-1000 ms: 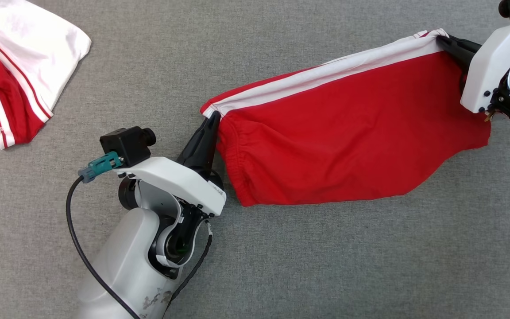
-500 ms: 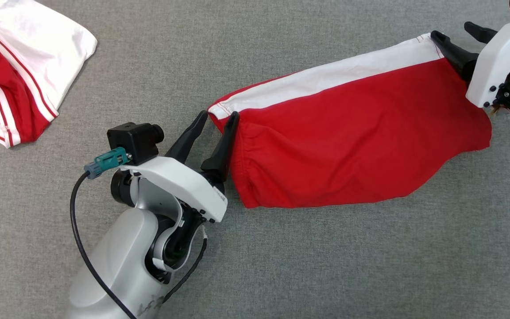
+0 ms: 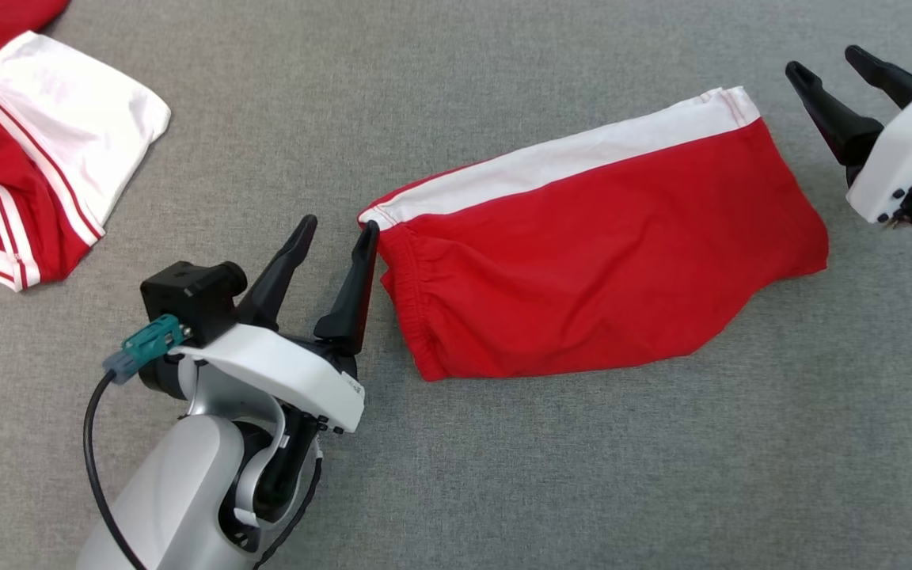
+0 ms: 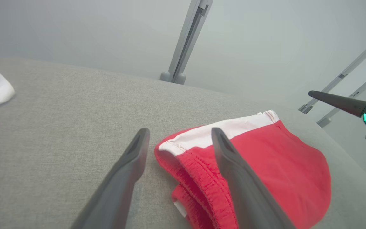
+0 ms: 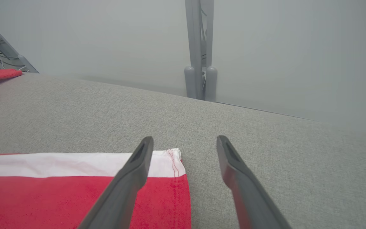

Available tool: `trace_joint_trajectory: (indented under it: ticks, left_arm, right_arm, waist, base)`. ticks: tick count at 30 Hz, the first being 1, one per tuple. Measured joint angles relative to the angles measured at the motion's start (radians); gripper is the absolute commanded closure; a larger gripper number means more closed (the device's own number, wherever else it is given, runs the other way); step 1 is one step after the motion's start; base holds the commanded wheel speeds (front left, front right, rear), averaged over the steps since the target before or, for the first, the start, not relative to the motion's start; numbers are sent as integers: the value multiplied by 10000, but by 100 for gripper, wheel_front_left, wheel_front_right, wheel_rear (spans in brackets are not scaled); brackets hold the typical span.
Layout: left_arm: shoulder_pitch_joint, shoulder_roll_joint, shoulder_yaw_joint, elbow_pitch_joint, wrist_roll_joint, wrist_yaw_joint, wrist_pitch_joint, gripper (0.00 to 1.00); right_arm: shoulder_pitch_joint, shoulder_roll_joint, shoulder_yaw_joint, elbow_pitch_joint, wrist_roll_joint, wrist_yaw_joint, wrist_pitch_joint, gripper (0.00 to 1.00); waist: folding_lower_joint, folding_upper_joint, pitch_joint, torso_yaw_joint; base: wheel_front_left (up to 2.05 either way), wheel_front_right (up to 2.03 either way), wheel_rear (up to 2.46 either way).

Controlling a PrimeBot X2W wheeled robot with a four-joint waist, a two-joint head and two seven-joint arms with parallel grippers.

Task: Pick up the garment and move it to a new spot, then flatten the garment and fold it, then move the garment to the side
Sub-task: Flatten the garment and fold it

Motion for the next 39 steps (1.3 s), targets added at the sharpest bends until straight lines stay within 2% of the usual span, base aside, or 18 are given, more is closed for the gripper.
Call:
trace_joint_trajectory:
  ticks: [9, 16, 23, 39]
  left_arm:
    - [590, 261, 278, -73, 261, 257, -773, 0]
    - [1270, 290, 604, 29, 151, 454, -1342, 0]
    - [1763, 305, 867, 21, -107, 556, -1641, 0]
    - [1653, 190, 798, 0, -167, 476, -1783, 0]
  right_arm:
    - [1174, -121, 153, 125, 765, 0, -980, 0]
    - [2399, 27, 102, 408, 1592, 0, -1413, 0]
    - [2860, 165, 31, 930, 2203, 0, -1214, 0]
    - [2524, 558, -27, 2452, 2801, 0, 0, 0]
  waist:
    - [0, 0, -673, -109]
    - [0, 0, -1144, 84]
    - [0, 0, -1311, 478]
    - [0, 0, -849, 1362]
  base:
    - [0, 0, 0]
    - [0, 0, 0]
    - [0, 0, 0]
    - [0, 0, 0]
